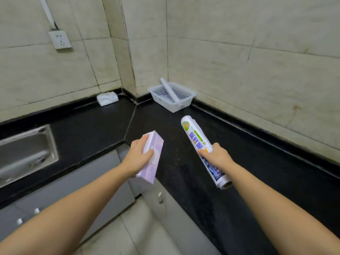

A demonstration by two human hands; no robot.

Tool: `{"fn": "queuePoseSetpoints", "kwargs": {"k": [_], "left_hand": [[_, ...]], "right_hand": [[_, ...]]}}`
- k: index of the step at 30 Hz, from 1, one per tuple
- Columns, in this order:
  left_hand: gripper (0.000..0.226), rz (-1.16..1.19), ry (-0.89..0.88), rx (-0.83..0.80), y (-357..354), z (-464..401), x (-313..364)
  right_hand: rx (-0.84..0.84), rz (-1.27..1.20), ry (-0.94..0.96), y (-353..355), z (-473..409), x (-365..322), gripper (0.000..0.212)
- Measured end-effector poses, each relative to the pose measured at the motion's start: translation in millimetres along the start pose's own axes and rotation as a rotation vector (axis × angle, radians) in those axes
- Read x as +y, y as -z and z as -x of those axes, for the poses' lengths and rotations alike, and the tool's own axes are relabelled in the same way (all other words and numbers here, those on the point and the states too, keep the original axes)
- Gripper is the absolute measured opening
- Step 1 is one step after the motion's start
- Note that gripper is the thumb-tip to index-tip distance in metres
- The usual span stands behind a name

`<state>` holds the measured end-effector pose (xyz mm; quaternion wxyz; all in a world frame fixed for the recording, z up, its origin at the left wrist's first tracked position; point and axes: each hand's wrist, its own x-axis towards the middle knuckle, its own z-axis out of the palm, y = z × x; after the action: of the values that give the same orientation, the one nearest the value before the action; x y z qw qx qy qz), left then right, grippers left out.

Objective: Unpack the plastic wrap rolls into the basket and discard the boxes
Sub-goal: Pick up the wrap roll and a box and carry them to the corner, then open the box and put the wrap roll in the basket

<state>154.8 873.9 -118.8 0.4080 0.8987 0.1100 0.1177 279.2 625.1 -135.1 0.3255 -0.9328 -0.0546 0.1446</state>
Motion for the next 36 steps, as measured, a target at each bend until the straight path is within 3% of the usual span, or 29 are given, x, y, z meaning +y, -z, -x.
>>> {"fn": "queuePoseSetpoints", "kwargs": {"k": [6,14,28,32,36], "left_hand": [[0.060,-0.187,0.029,-0.217,-11.5,-91.8,-42.7],[0.063,-0.500,-0.193,-0.460,-21.4,-224.8,-89.5],[0.085,-0.595,-0.608,-0.842,-60.8,-394.0,-158.9],[0.085,-0.595,-0.587,-0.799,-77.4,-397.4,-162.5],[0.068,-0.495,-0.478,-0.760,-89.0,-398.3,-149.7]], "right_hand": [[0.051,0.059,-0.068,-26.3,-81.7,-14.6,0.055],[0.077,0.097,-0.260,-63.1,-179.6,-34.5,0.055],[0.278,0.117,-0.545,-130.1,-246.9,-85.9,0.052],[0.322,0.130,-0.614,-139.2,-248.5,-87.1,0.054],[0.290,0.109,-0.647,-133.2,-252.0,-85.4,0.060]]}}
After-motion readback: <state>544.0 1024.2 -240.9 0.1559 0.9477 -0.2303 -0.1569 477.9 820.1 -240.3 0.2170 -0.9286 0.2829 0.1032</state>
